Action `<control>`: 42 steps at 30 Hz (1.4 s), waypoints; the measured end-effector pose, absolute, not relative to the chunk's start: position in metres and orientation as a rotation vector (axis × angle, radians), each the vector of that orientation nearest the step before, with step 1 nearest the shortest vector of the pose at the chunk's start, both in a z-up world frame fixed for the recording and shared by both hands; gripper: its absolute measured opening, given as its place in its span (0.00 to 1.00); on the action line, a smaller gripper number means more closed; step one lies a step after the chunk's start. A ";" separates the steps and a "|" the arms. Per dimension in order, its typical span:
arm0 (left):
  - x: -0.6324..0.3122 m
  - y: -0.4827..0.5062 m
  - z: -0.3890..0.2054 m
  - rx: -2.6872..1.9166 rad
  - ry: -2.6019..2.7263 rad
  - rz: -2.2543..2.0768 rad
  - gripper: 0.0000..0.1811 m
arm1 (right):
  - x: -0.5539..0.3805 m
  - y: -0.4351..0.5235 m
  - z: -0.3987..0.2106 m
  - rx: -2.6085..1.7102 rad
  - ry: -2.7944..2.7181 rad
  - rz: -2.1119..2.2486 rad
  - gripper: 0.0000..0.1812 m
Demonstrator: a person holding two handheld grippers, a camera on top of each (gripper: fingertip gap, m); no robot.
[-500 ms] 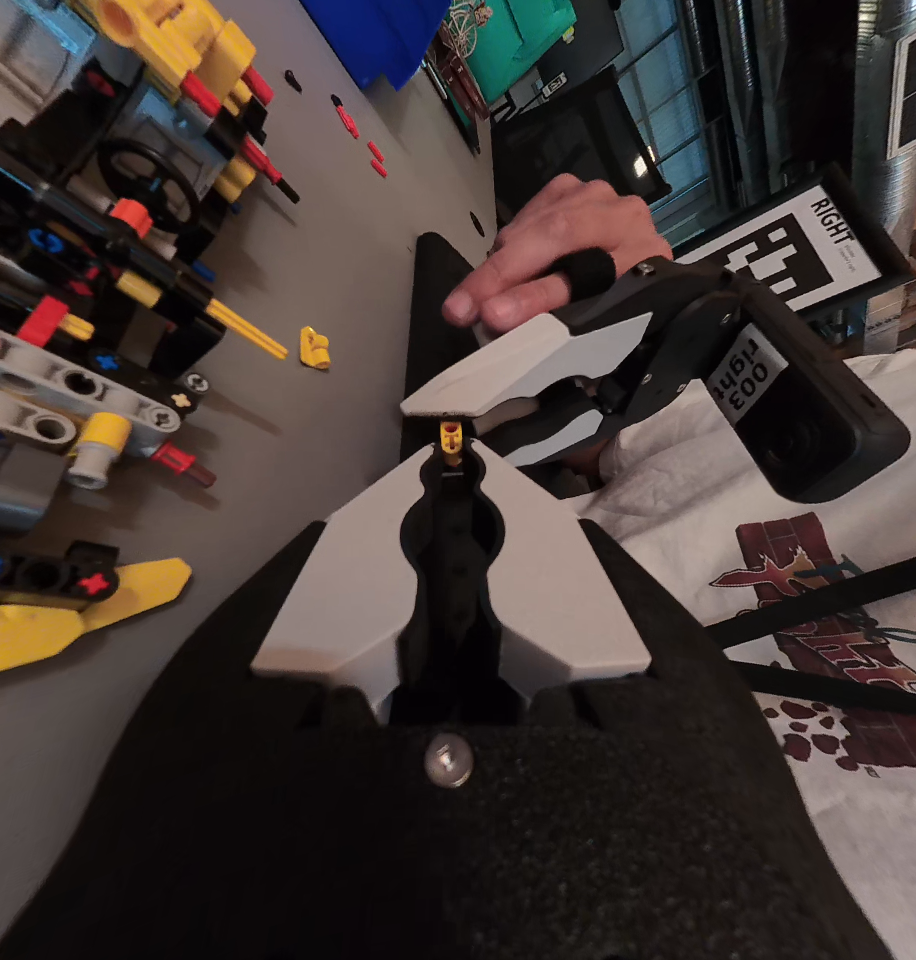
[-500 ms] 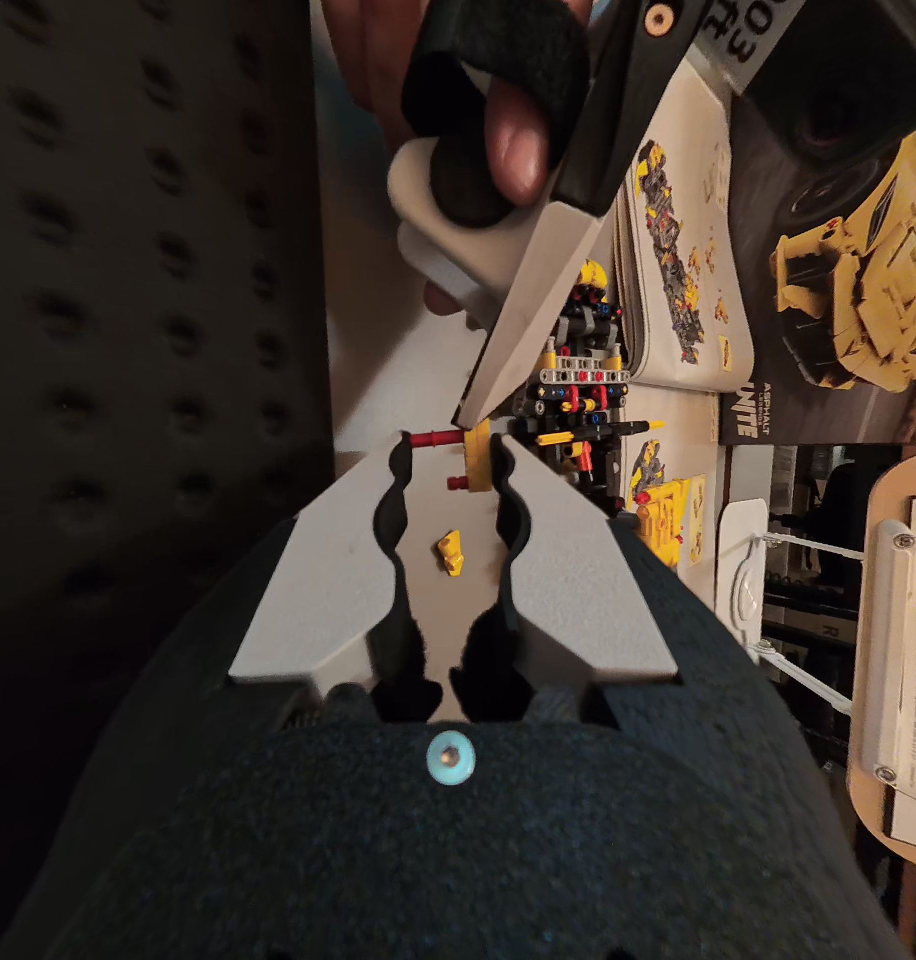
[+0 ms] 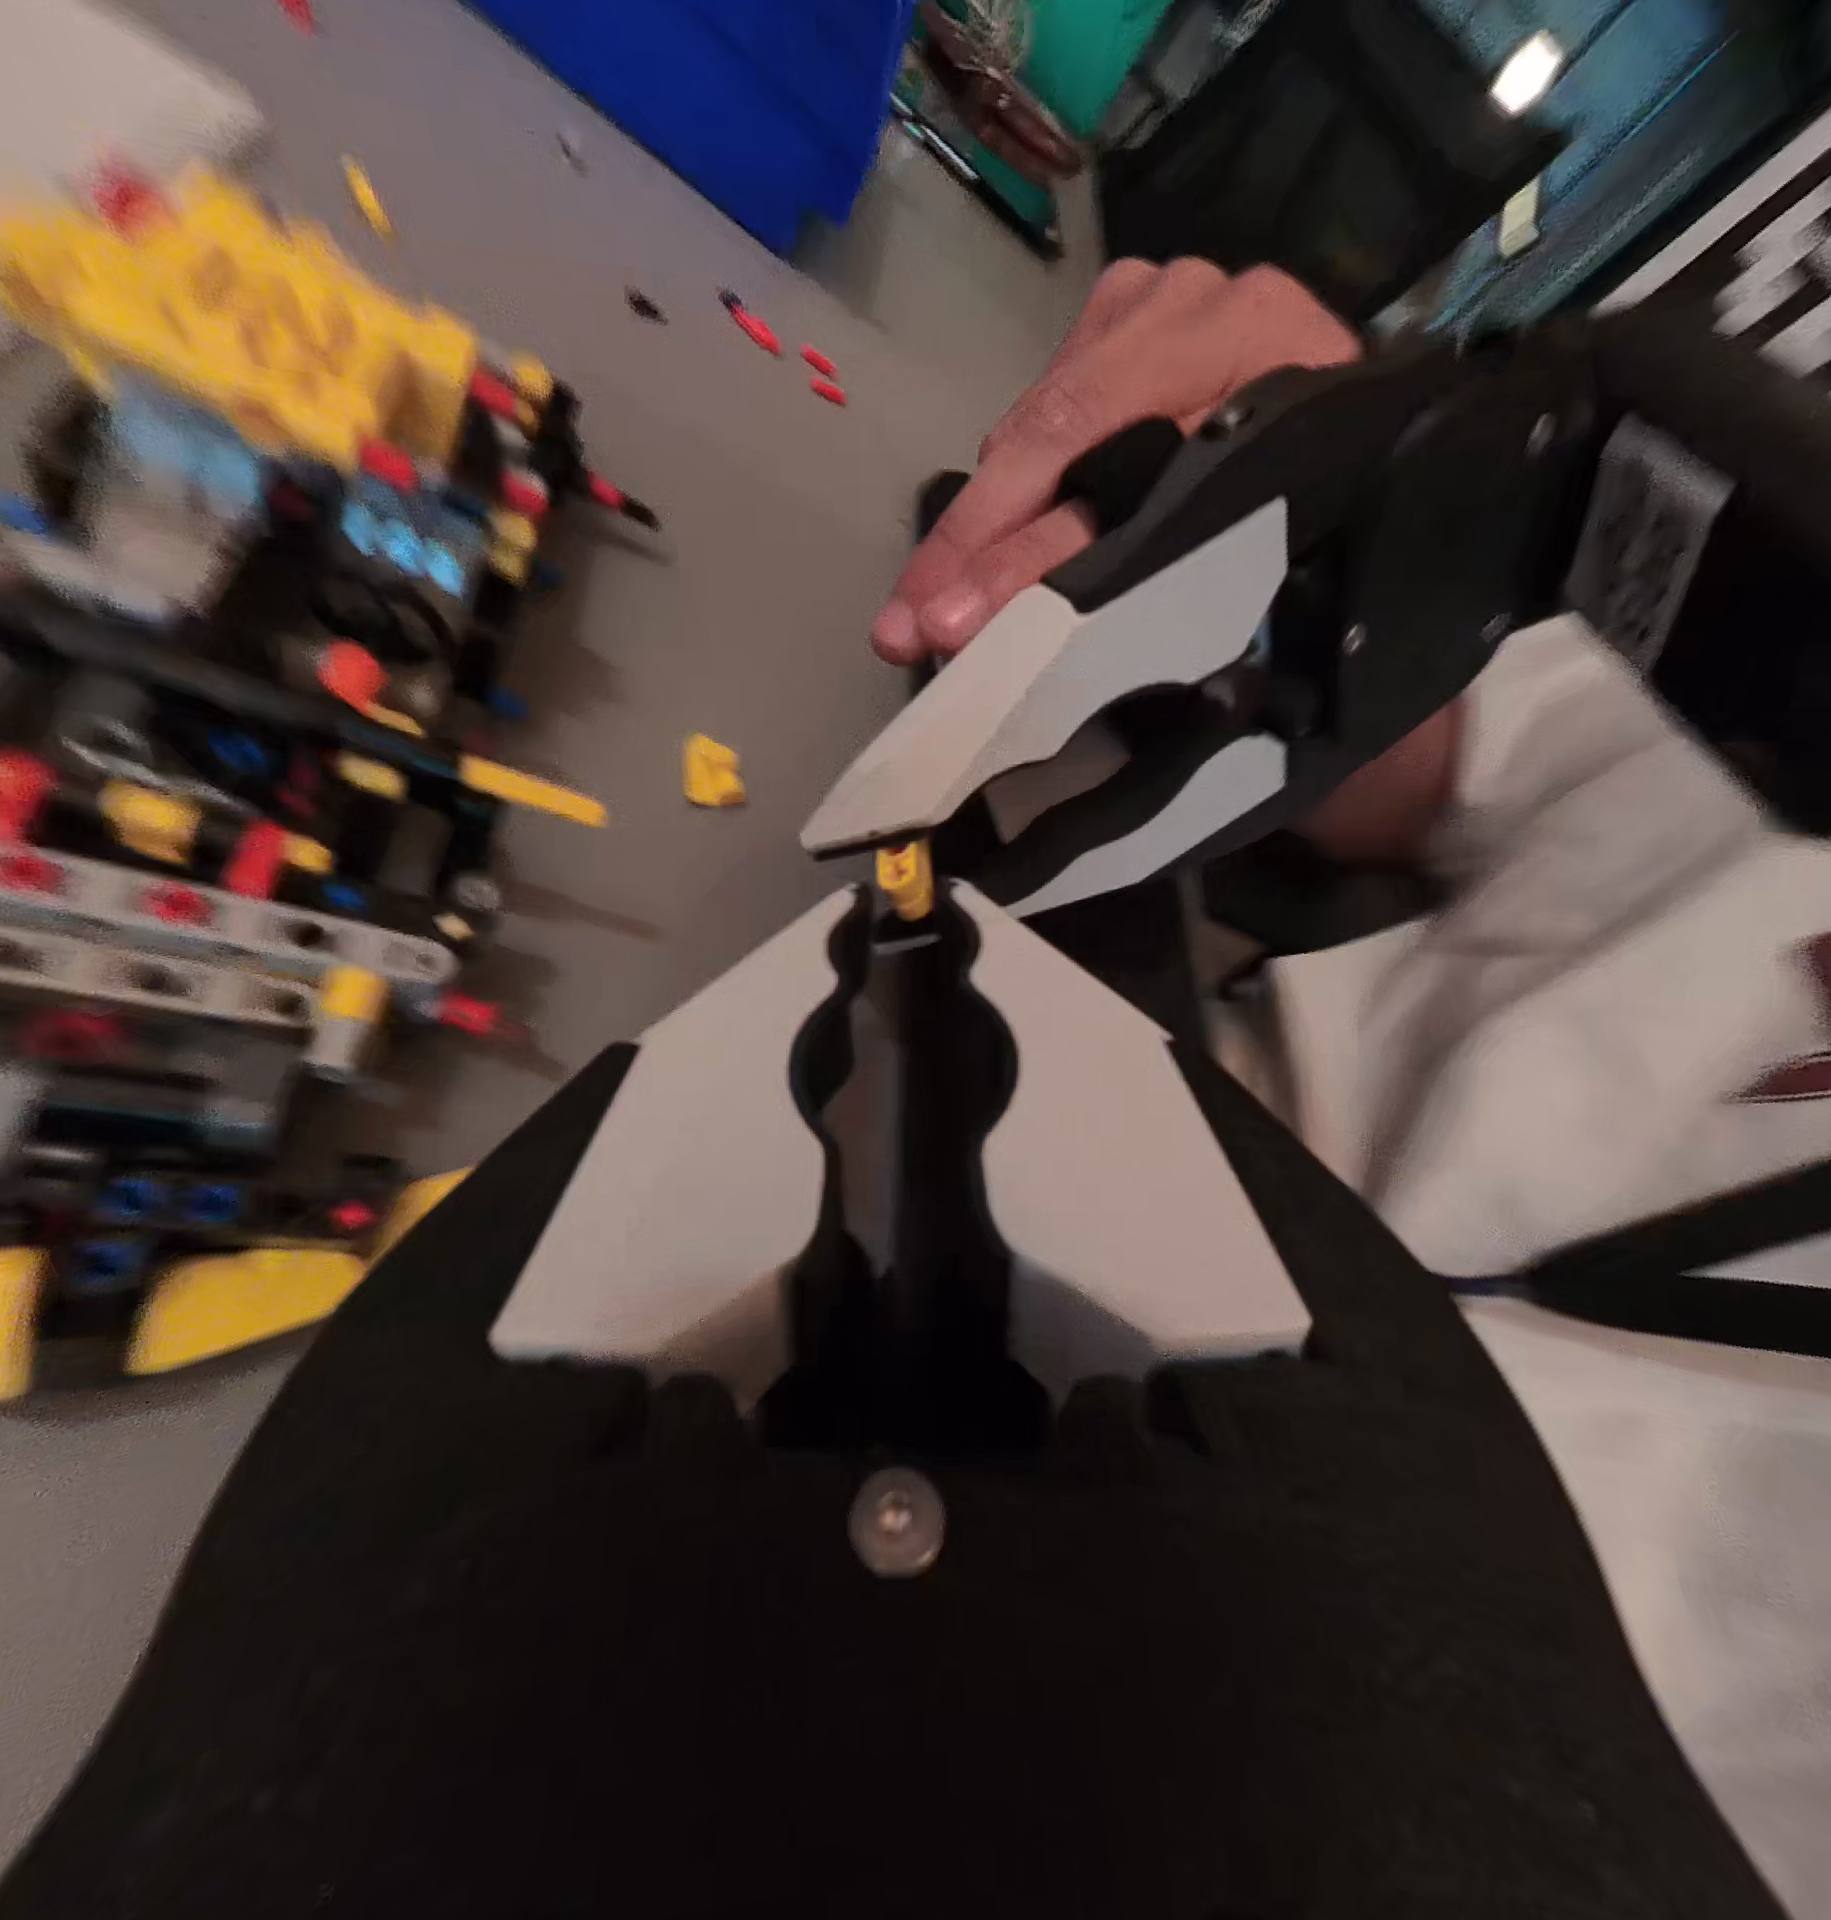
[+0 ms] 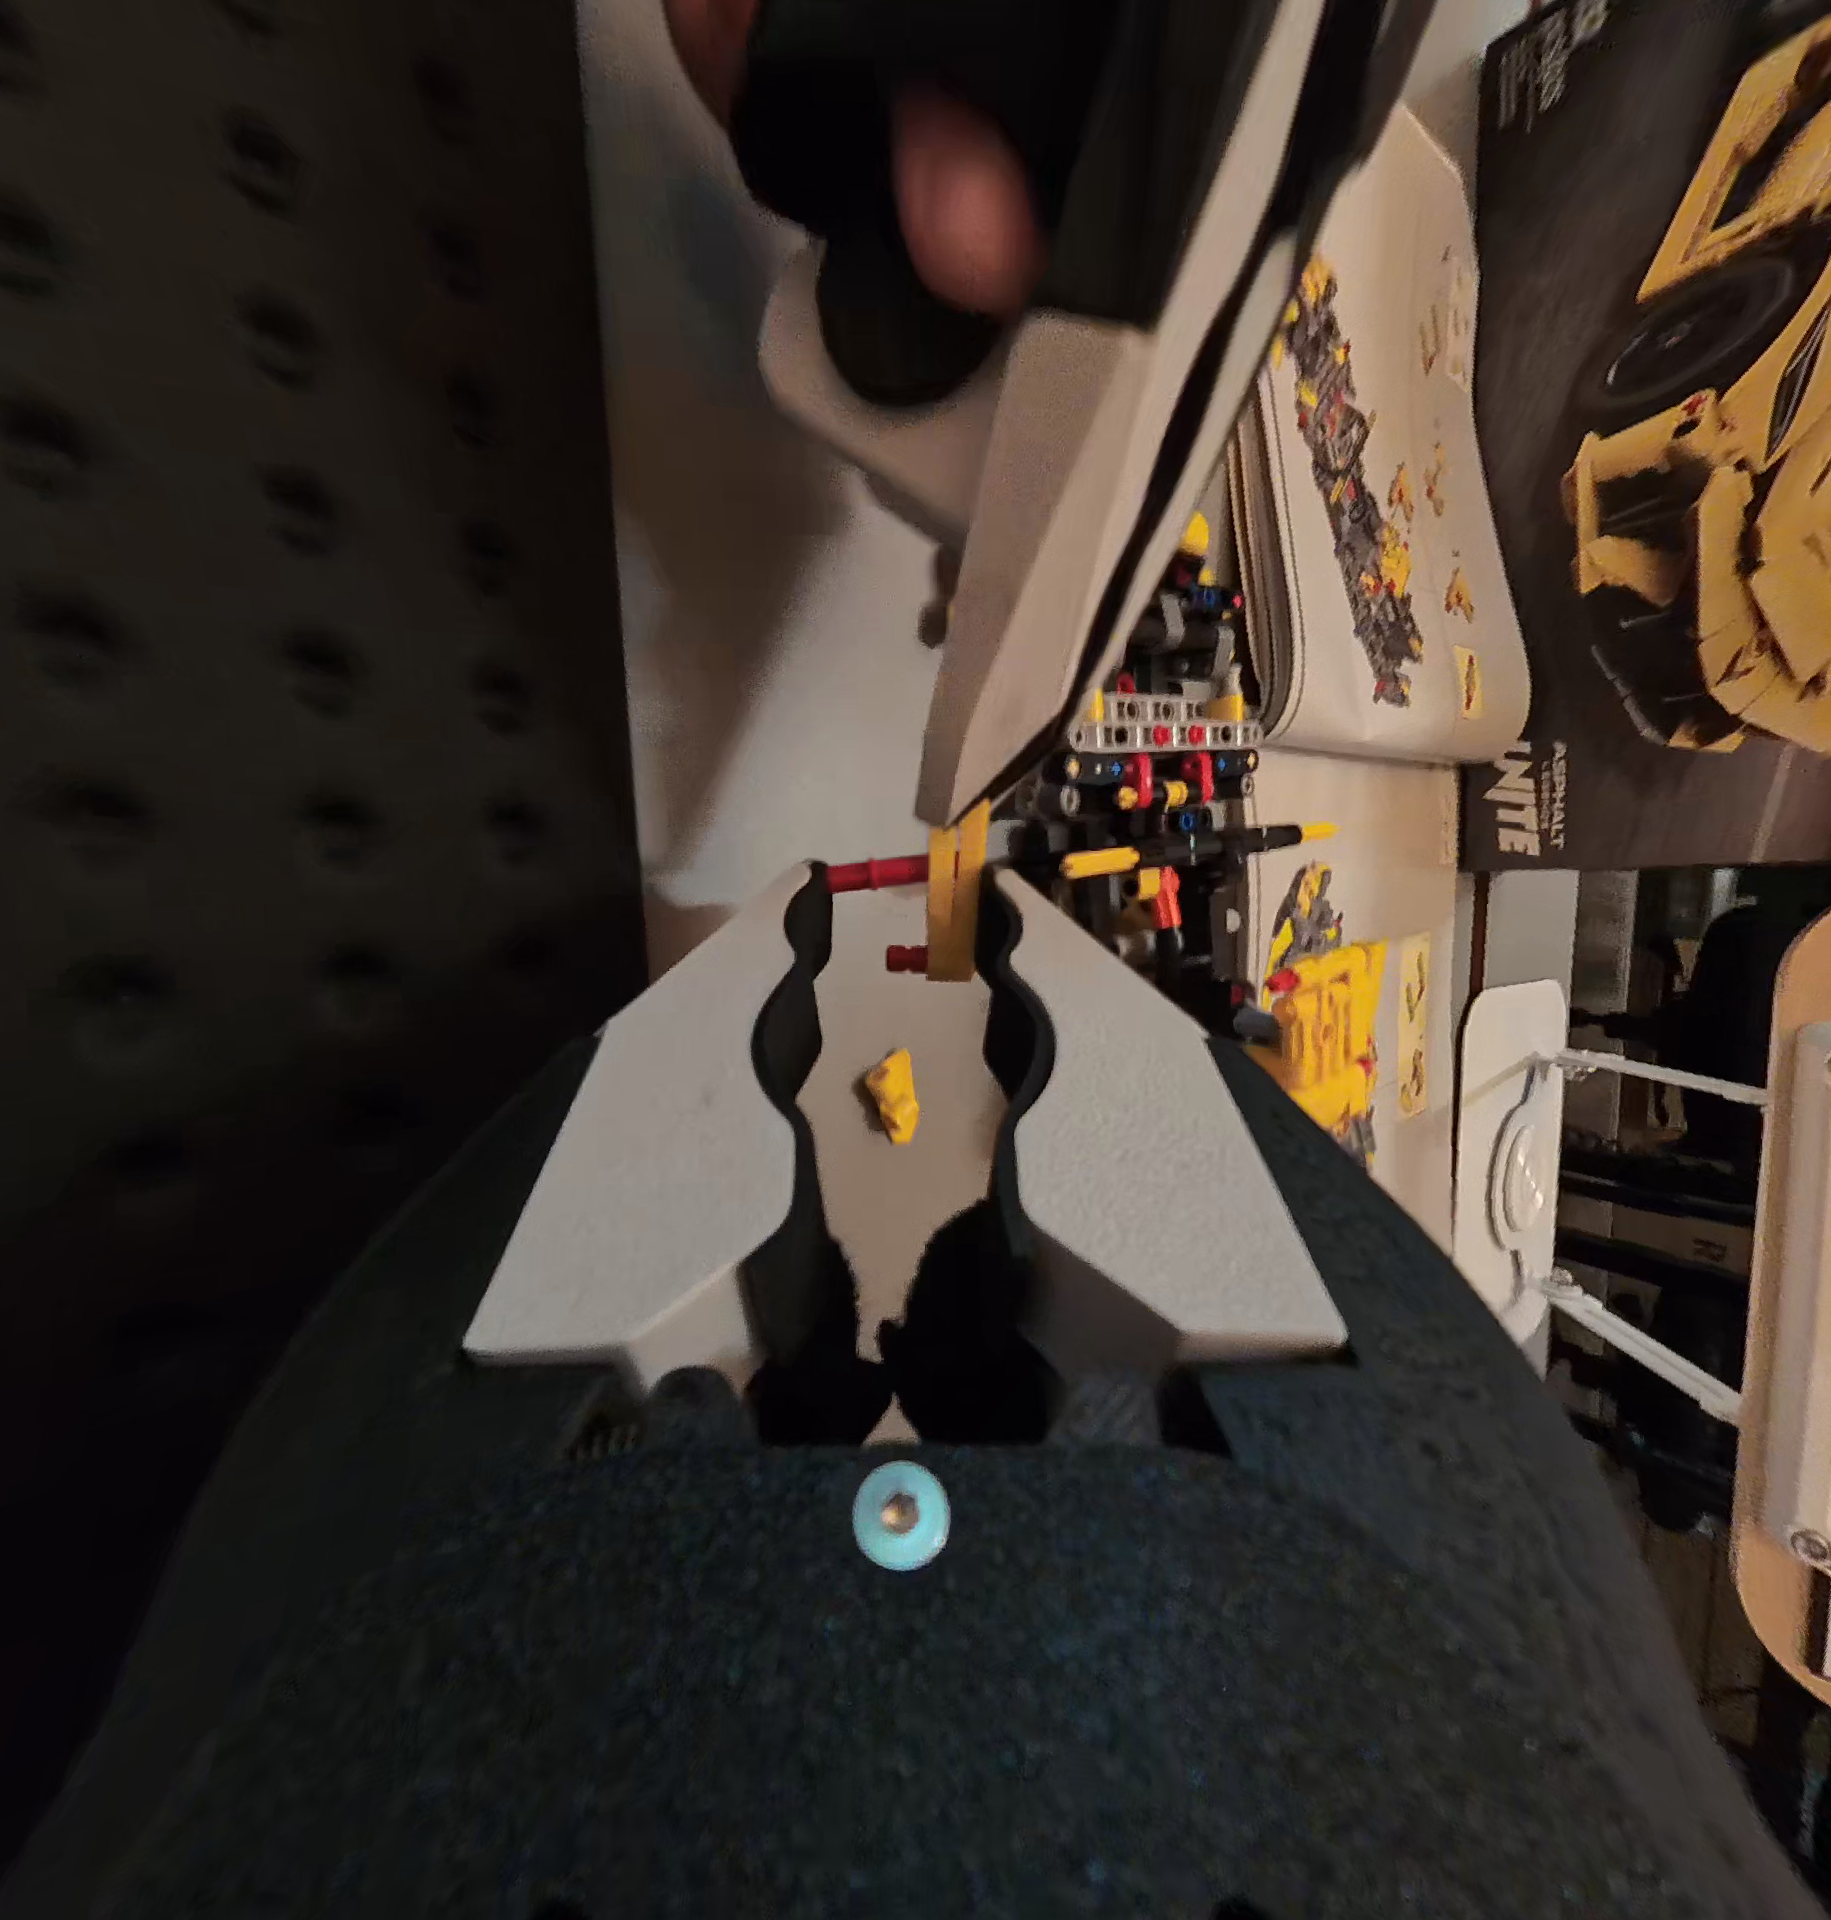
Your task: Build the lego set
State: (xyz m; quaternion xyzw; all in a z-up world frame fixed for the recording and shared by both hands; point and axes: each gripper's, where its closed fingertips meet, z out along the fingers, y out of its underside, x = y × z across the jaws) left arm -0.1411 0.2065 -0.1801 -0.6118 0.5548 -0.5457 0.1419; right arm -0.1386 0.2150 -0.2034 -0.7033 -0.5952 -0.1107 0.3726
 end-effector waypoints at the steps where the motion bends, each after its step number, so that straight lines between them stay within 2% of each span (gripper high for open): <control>1: -0.139 0.212 -0.180 -1.690 1.622 -1.454 0.09 | -0.133 0.216 -0.204 -1.814 -1.530 -0.298 0.15; 5: -0.135 0.207 -0.180 -1.384 1.768 -1.089 0.17 | -0.127 0.214 -0.206 -1.832 -1.511 -0.274 0.15; 10: -0.131 0.205 -0.188 -1.190 1.833 -0.830 0.15 | -0.130 0.211 -0.209 -1.826 -1.533 -0.270 0.15; 14: -0.131 0.202 -0.189 -1.105 1.845 -0.763 0.06 | -0.133 0.211 -0.209 -1.822 -1.538 -0.266 0.15; 42: -0.129 0.208 -0.195 -0.979 1.875 -0.494 0.04 | -0.132 0.217 -0.218 -1.947 -1.428 -0.181 0.15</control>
